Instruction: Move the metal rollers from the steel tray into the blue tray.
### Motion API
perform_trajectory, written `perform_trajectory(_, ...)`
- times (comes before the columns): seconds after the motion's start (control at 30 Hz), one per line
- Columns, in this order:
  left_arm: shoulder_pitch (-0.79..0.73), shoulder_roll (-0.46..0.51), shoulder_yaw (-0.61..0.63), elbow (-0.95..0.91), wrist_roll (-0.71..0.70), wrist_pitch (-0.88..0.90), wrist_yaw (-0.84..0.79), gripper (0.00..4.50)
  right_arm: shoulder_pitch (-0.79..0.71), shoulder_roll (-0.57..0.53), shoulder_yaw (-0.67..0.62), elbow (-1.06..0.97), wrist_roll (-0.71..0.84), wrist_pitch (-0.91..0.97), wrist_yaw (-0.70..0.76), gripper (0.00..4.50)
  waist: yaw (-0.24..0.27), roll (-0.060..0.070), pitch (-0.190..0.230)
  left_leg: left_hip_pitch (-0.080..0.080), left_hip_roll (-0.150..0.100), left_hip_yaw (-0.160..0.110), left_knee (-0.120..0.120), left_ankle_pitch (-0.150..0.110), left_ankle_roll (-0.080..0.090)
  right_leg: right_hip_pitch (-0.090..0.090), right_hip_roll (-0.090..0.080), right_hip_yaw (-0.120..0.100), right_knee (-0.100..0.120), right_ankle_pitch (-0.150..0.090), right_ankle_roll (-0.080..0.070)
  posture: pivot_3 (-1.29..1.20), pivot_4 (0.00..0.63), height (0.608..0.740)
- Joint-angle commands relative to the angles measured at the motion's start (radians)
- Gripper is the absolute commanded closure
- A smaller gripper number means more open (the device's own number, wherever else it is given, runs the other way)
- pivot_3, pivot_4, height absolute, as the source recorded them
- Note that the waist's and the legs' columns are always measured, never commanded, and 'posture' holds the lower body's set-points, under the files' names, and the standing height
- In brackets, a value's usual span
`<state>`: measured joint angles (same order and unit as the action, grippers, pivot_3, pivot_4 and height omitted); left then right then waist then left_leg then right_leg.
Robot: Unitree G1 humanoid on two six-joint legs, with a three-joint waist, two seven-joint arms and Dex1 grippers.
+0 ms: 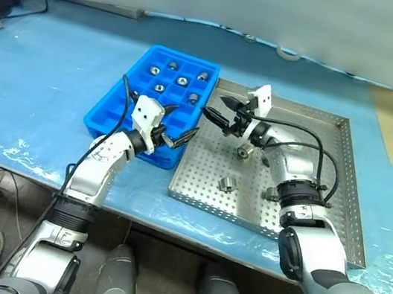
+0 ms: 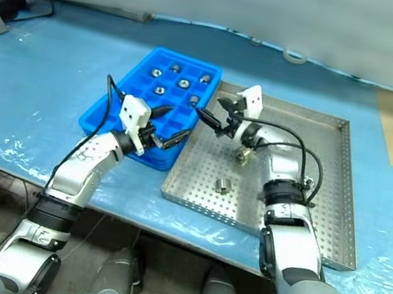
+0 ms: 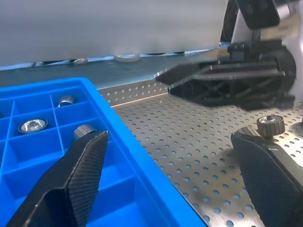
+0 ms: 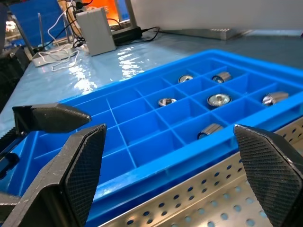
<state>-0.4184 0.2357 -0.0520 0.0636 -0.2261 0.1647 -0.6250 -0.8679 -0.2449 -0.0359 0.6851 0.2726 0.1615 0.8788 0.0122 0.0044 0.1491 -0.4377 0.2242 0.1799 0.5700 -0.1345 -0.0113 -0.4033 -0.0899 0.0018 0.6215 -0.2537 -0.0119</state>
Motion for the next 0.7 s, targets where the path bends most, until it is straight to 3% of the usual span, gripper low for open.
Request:
perform_trajectory(0.03, -0.063, 0.015, 0.013, 0.027, -0.040, 0.005, -0.055, 0.01, -0.008, -0.051, -0.028, -0.058, 0.007, -0.009, 0.008, 0.00, 0.006, 0.000, 0.000, 0.000, 0.000, 0.000, 0.000, 0.000, -0.001, 0.000, 0.000, 0.000, 0.000, 0.000, 0.000, -0.29, 0.150, 0.740)
perform_trajectory(0.23, -0.189, 0.049, 0.002, 0.188, -0.056, -0.007, -0.190, 0.01, 0.134, -0.139, -0.073, -0.247, 0.032, 0.069, -0.047, 0.00, 0.002, 0.000, 0.000, 0.000, 0.000, 0.000, 0.000, 0.003, -0.002, 0.001, 0.000, 0.001, 0.000, 0.000, 0.001, -0.43, 0.150, 0.740)
perform_trajectory(0.5, -0.365, -0.001, -0.074, 0.389, -0.045, -0.020, -0.394, 0.01, 0.256, -0.231, -0.154, -0.422, 0.054, 0.163, -0.137, 0.00, -0.036, -0.001, 0.001, 0.001, -0.001, 0.000, 0.000, 0.003, 0.000, 0.000, 0.001, 0.003, -0.001, 0.002, 0.004, -0.53, 0.150, 0.740)
perform_trajectory(0.7, -0.550, -0.063, -0.108, 0.722, 0.076, -0.193, -0.373, 0.01, 0.287, -0.243, -0.172, -0.473, 0.062, 0.185, -0.179, 0.00, -0.061, -0.001, 0.001, 0.001, -0.001, 0.000, 0.001, 0.004, 0.002, 0.001, 0.001, 0.005, -0.001, 0.003, 0.005, -0.57, 0.150, 0.740)
